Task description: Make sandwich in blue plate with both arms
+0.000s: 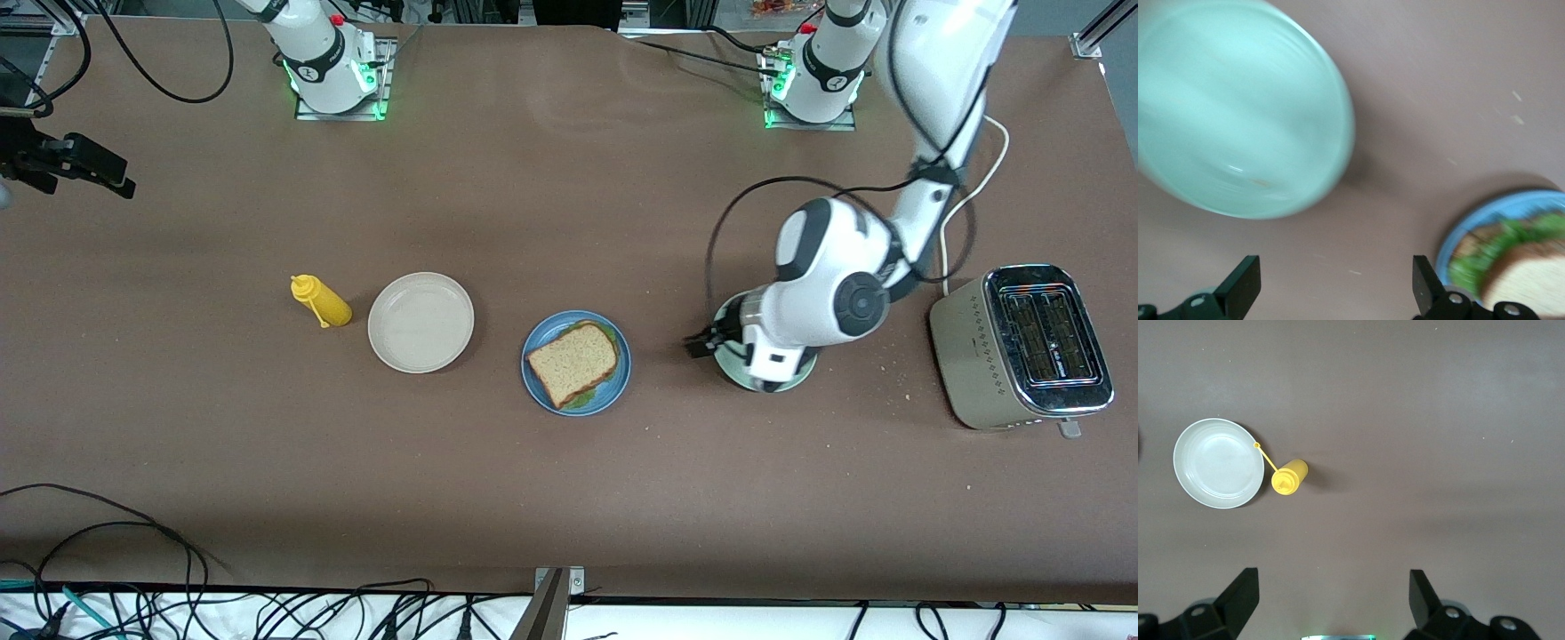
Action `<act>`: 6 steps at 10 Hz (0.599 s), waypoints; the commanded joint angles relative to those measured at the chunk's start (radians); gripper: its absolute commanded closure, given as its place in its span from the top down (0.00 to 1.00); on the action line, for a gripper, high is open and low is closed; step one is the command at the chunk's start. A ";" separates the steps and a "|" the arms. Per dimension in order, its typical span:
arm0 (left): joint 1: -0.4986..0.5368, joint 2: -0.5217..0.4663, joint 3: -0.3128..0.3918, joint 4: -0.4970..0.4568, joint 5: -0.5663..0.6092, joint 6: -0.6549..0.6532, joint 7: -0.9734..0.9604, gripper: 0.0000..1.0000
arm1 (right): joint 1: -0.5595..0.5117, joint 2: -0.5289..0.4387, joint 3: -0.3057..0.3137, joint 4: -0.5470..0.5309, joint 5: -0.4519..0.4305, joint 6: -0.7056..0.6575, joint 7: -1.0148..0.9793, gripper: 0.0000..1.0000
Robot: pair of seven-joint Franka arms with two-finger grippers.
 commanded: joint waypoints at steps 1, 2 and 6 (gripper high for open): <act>0.088 -0.107 0.012 -0.028 0.274 -0.107 0.052 1.00 | -0.001 -0.005 0.002 -0.002 0.003 0.000 -0.004 1.00; 0.131 -0.130 0.013 -0.025 0.284 -0.118 0.150 1.00 | -0.001 -0.005 0.002 -0.002 0.003 0.000 -0.004 1.00; 0.221 -0.215 0.015 0.109 0.278 -0.272 0.468 1.00 | -0.001 -0.006 0.002 -0.002 0.003 0.003 -0.005 1.00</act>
